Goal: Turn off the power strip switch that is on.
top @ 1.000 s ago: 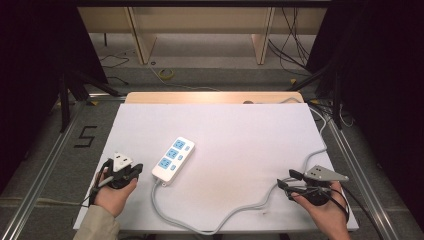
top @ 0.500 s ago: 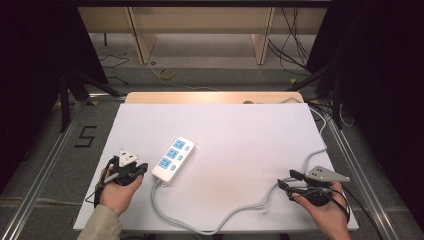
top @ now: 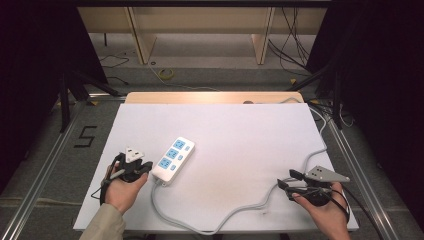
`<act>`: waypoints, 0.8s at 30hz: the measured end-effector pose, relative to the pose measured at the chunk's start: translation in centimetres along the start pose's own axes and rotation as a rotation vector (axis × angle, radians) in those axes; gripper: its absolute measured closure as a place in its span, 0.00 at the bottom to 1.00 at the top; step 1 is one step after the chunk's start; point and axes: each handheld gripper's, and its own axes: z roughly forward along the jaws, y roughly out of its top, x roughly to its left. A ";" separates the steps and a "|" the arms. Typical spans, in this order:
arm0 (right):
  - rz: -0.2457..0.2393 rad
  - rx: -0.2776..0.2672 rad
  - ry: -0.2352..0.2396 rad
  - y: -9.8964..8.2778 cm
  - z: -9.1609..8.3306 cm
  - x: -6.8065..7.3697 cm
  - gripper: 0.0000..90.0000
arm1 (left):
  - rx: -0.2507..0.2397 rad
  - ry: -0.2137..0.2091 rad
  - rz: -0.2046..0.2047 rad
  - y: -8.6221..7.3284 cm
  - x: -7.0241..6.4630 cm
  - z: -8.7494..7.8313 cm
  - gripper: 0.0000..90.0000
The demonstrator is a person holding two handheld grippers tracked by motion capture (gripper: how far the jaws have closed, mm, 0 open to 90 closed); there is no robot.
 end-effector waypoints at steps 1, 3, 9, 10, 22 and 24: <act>0.000 0.000 0.001 0.0 0.0 0.0 0.44 | 0.004 -0.003 0.006 0.1 -0.1 0.1 1.00; 0.000 0.002 0.000 0.0 0.0 0.0 0.44 | 0.001 -0.004 0.004 0.2 -0.1 0.1 0.99; -0.001 0.006 0.002 0.0 0.0 0.1 0.44 | 0.008 -0.004 0.011 0.6 -0.6 0.4 1.00; -0.001 0.006 0.002 0.0 0.0 0.1 0.44 | 0.011 -0.004 0.014 0.7 -0.6 0.4 1.00; -0.001 0.004 0.000 0.0 0.0 0.1 0.44 | 0.027 -0.010 0.017 1.3 -1.1 0.9 1.00; -0.001 0.004 0.000 0.0 0.0 0.1 0.44 | 0.030 -0.009 0.017 1.4 -1.1 0.9 1.00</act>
